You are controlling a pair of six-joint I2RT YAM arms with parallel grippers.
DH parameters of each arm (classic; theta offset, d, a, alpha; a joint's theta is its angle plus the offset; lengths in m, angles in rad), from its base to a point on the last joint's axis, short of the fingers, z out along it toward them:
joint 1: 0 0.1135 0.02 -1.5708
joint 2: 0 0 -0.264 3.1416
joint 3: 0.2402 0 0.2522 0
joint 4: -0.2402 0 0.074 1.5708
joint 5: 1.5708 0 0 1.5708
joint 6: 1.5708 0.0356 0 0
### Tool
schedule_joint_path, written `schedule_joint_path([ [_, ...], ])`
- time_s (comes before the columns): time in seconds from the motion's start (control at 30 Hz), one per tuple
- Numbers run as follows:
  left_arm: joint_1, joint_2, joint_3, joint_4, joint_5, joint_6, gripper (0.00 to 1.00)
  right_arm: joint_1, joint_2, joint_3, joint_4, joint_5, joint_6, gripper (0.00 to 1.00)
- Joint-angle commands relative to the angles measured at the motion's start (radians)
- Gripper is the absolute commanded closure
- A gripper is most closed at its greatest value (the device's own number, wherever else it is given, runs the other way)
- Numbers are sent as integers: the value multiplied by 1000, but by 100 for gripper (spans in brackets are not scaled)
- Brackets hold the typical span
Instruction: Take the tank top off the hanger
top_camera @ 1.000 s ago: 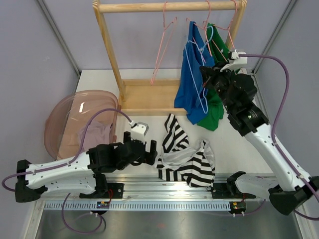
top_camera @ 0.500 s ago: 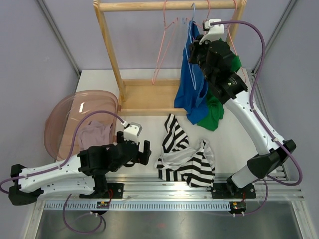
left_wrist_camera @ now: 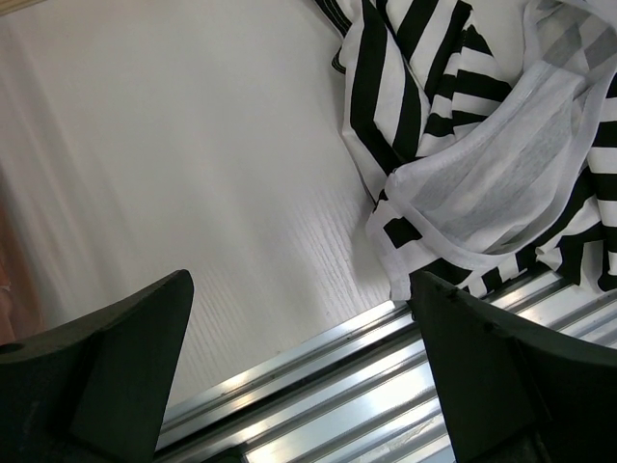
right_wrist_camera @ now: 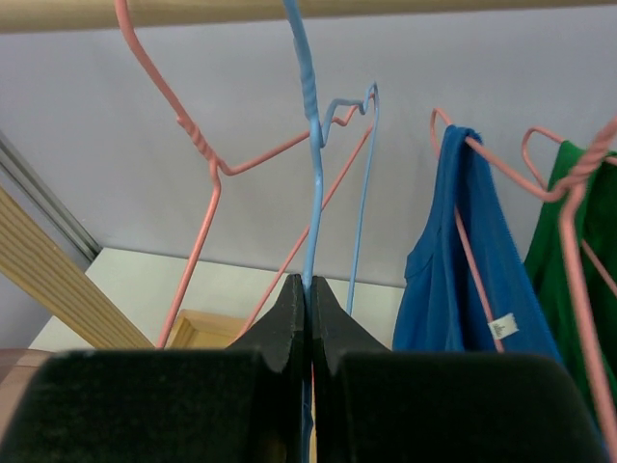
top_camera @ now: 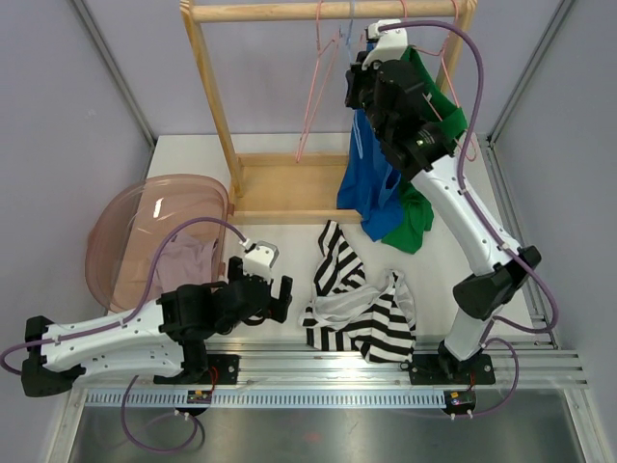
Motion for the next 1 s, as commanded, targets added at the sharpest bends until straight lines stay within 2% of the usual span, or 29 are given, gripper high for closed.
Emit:
schedule_joint_path([
  [0.0,-4,-23,3,32,-37,-7,1,45,74,71,-15,63,-39,100],
  [0.13,-6,-32,5,18,-43,-18,1,112,139,118,-22,119,-39,100],
  [0.33,-4,-50,-1,9,-51,-36,1,183,274,308,-90,116,-39,100],
  [0.6,-4,-35,-26,80,-23,-53,1,209,250,272,-73,119,-31,100],
  [0.63,-4,-24,-26,95,-14,-52,1,209,233,255,-70,119,-33,97],
  [0.67,-4,-14,-26,112,-2,-49,1,209,211,208,-67,116,-33,89],
  [0.7,-4,-1,-24,155,23,-47,1,209,152,172,-56,111,-33,75],
  [0.8,-6,72,-15,240,61,-38,1,209,-10,-7,37,128,-30,58],
  [0.83,-6,95,-10,259,66,-36,1,209,-51,-46,56,129,-30,47],
  [0.93,-7,206,40,304,76,-33,1,209,-198,-155,59,131,-30,39],
  [0.97,-7,238,54,316,78,-27,1,209,-235,-199,35,128,-36,29],
])
